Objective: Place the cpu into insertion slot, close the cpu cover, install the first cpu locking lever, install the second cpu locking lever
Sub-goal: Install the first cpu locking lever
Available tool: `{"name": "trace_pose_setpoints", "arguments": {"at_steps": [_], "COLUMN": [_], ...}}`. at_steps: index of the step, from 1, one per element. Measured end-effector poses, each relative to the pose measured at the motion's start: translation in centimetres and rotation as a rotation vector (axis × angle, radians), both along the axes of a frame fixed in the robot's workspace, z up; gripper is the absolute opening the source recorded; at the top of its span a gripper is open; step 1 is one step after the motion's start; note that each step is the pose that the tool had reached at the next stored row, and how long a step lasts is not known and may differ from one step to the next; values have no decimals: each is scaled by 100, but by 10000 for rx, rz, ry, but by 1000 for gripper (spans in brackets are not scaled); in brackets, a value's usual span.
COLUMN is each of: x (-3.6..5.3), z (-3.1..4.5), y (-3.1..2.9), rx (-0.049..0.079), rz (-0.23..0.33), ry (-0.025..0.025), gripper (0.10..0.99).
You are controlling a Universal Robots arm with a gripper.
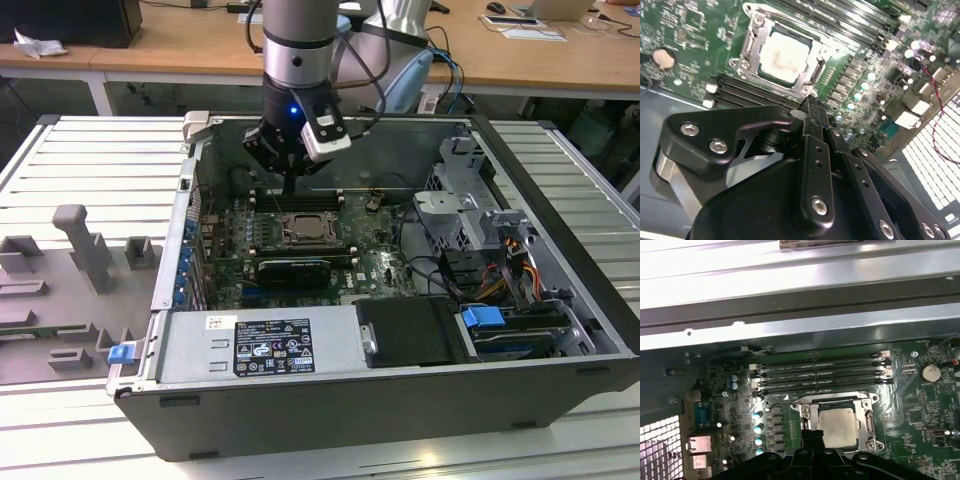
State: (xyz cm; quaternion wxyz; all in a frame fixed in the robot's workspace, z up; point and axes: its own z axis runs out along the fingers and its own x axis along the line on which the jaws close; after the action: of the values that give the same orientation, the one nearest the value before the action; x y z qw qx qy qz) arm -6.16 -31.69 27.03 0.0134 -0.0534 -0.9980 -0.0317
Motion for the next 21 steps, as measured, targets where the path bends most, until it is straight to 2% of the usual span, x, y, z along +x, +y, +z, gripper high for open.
{"name": "trace_pose_setpoints", "arguments": {"at_steps": [4,7,10,15,21], "x": [-73,-116,-122,-266,-370], "z": [0,-8,-20,-33,-53], "y": [-2,-1,-2,-1,2], "rx": [65,93,96,97,90], "rz": [20,136,422,465,536], "ry": [-98,-242,-312,-339,-356], "gripper": [106,106,106,106,106]}}
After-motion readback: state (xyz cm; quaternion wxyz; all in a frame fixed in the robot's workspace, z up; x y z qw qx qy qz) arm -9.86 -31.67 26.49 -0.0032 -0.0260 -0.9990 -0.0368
